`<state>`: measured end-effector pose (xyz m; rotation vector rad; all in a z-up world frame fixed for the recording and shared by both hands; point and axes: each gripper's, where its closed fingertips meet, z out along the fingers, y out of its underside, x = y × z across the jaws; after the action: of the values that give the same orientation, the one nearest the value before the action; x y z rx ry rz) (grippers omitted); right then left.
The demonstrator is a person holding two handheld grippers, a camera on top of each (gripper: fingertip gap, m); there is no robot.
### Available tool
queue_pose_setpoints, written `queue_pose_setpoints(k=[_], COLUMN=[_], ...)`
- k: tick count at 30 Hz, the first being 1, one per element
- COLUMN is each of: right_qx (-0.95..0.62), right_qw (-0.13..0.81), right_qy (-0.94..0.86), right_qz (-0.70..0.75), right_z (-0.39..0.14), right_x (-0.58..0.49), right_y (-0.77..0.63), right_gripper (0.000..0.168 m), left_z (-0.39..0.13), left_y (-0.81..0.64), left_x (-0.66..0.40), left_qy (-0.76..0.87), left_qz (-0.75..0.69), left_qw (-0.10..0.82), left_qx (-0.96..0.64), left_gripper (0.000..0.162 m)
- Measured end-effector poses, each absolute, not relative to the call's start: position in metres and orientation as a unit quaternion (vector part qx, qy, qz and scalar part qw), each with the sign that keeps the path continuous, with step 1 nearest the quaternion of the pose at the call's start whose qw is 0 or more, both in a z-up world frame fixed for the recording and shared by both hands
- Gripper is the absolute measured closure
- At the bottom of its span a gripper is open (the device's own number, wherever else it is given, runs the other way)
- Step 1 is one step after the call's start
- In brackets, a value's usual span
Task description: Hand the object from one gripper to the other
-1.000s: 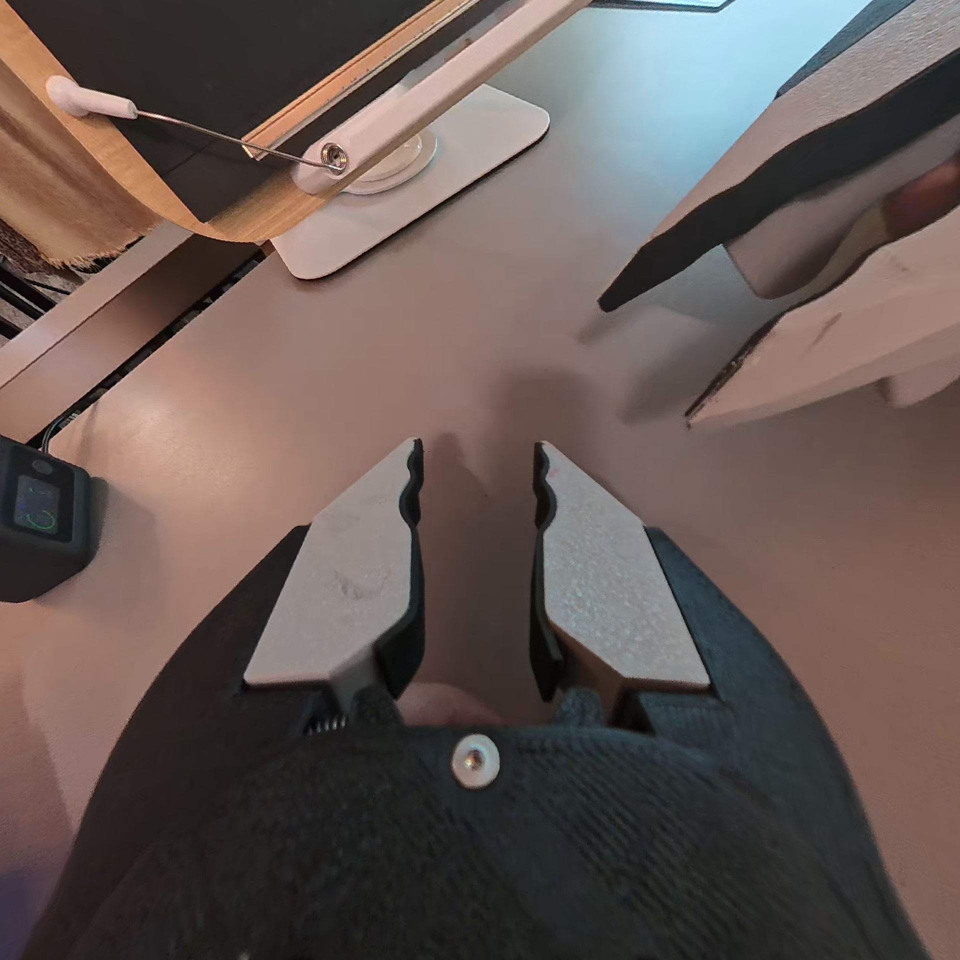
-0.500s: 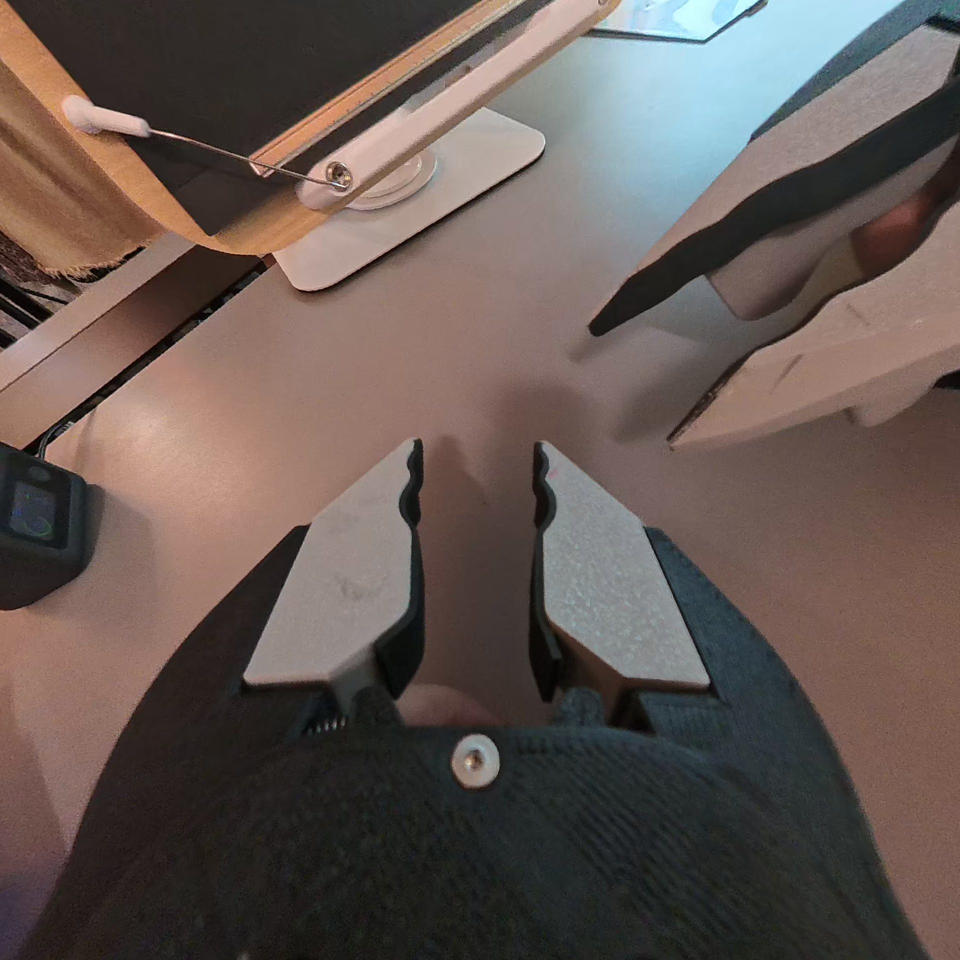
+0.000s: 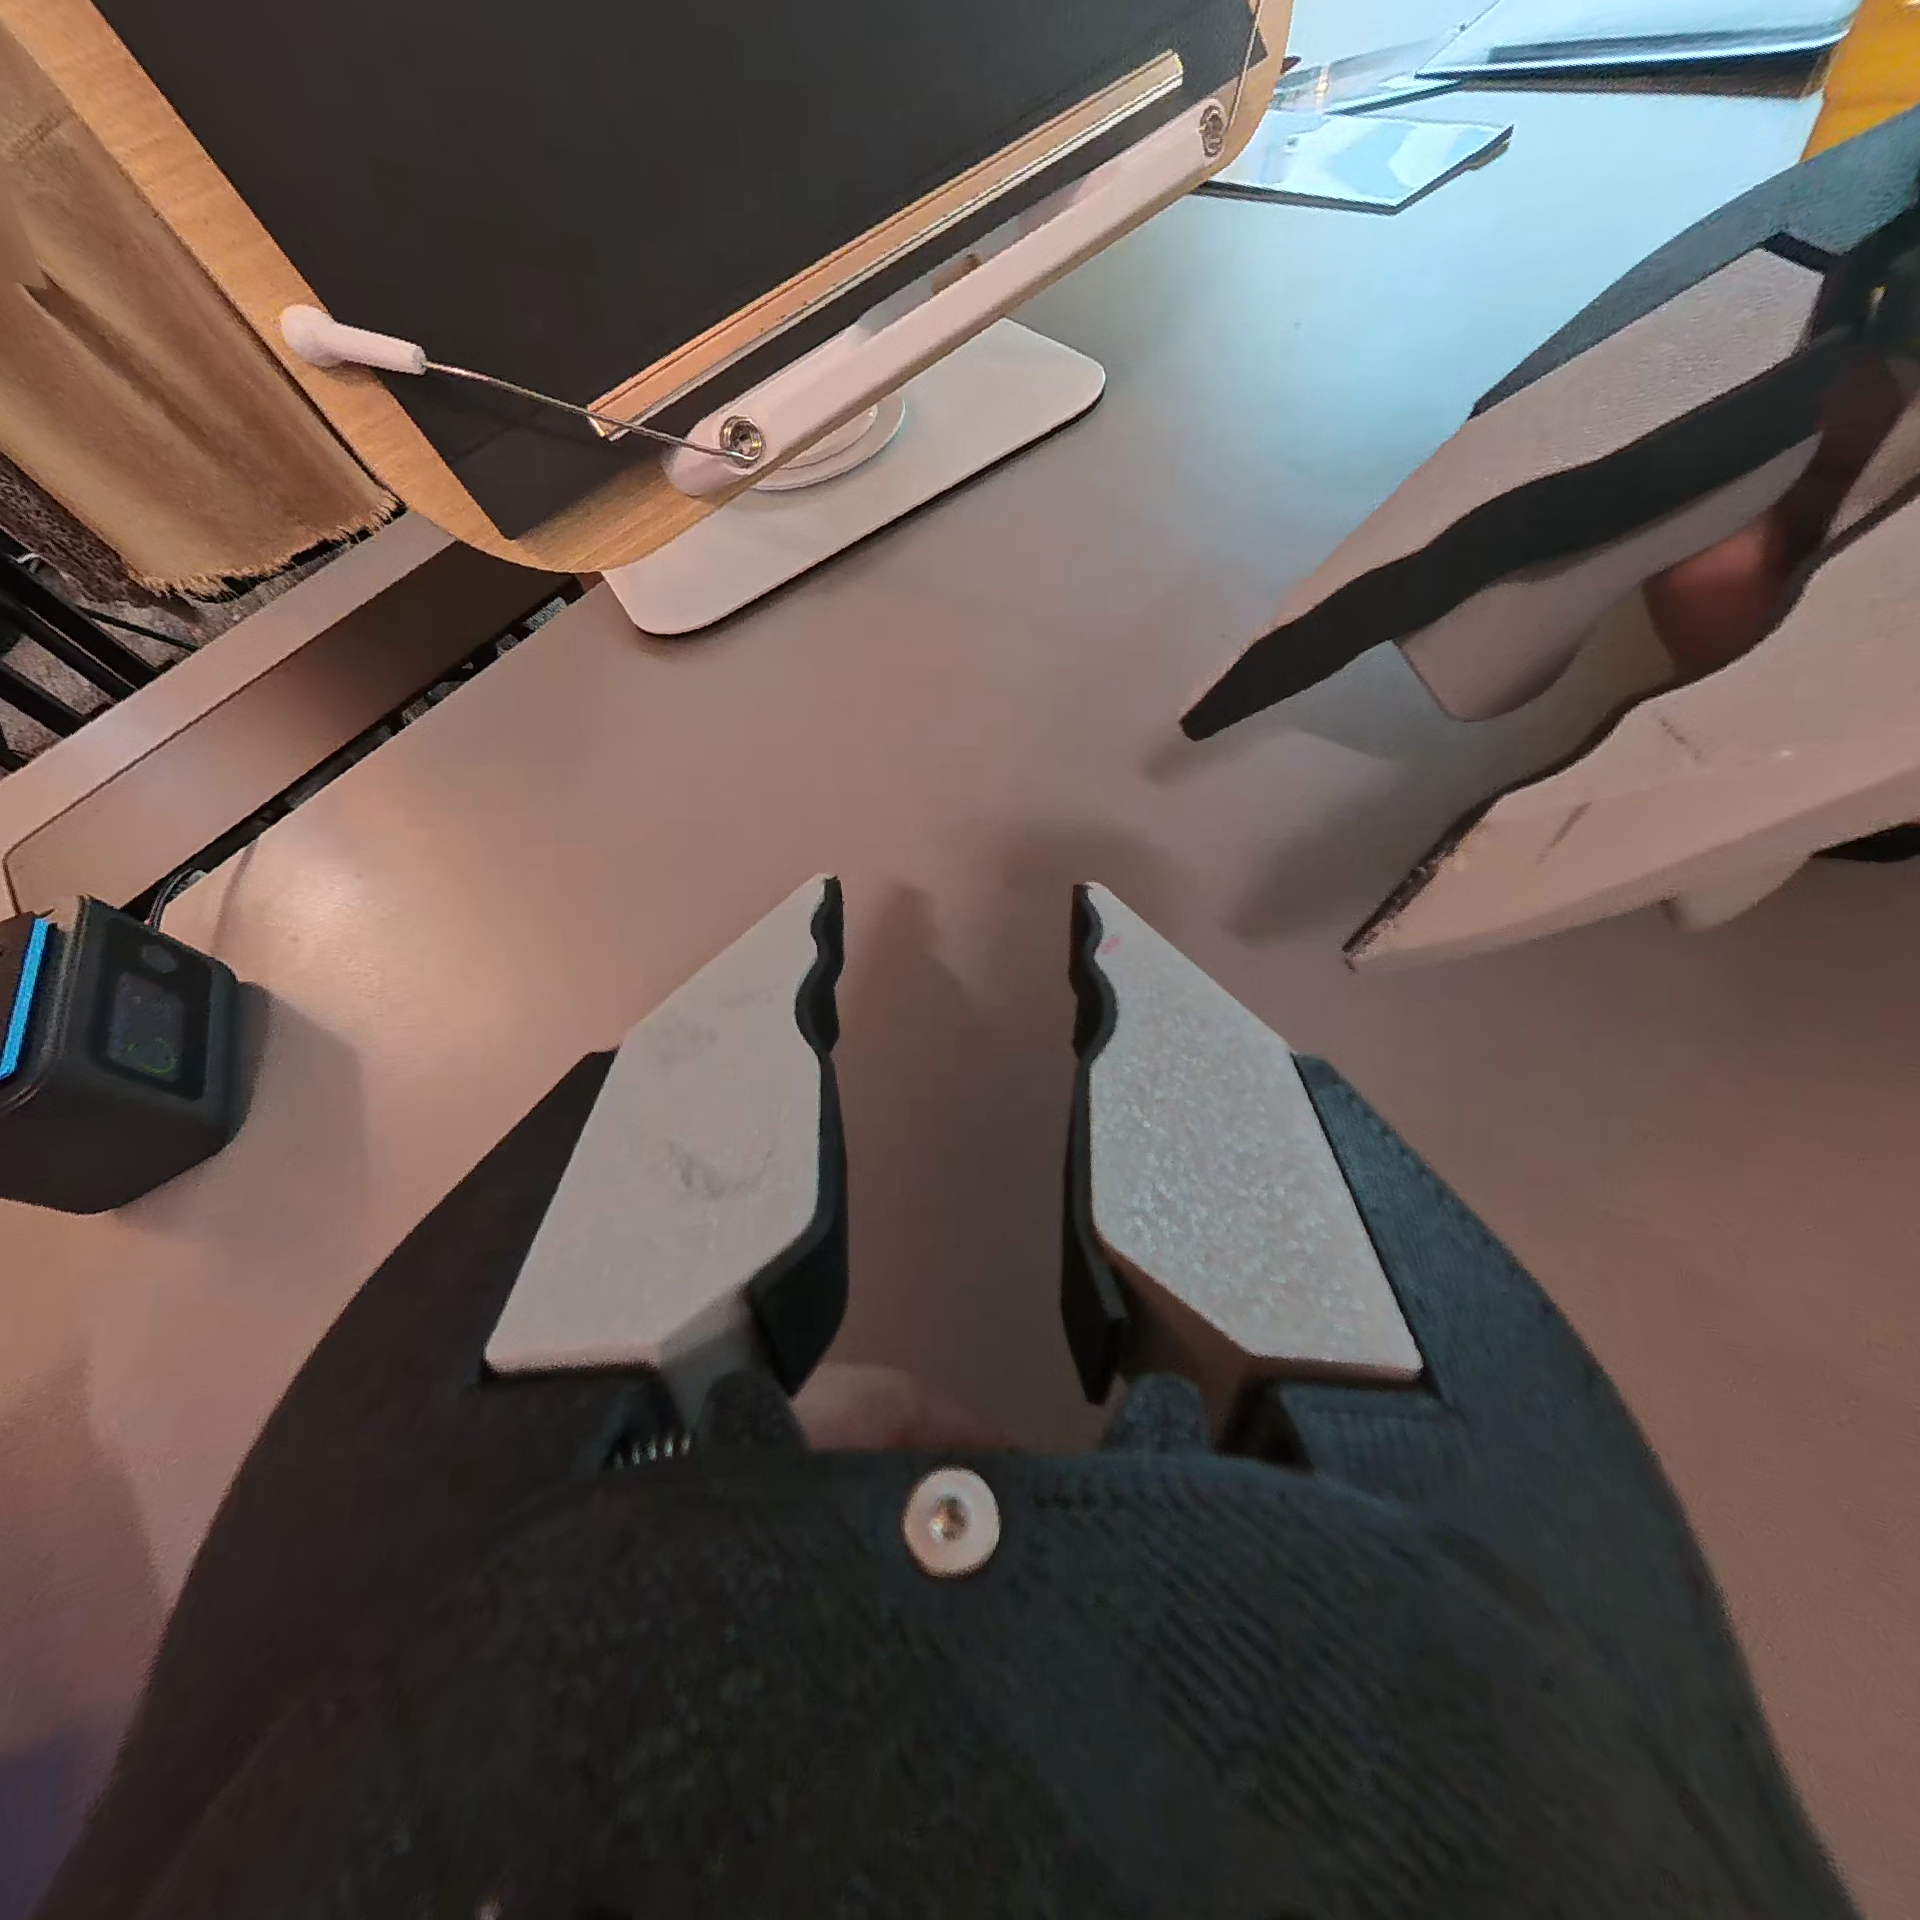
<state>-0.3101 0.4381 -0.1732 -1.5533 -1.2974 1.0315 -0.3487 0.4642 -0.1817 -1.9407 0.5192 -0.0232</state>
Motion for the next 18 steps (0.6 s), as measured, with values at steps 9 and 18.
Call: queue_pose_setpoints(k=[9, 18], right_qx=[-0.608, -0.599], right_qw=[0.416, 0.415], right_qy=[-0.526, -0.544], right_qz=[0.425, 0.416], right_z=[-0.171, -0.171], right_x=[-0.308, -0.311], right_y=[0.432, 0.423], right_gripper=[0.117, 0.117], left_z=[-0.17, -0.152], left_y=[0.422, 0.324], left_x=[-0.339, -0.337], left_qy=[0.191, 0.192], left_qz=[-0.061, -0.086], left_qw=[0.544, 0.539], left_qx=[-0.815, -0.816], left_gripper=[0.118, 0.118])
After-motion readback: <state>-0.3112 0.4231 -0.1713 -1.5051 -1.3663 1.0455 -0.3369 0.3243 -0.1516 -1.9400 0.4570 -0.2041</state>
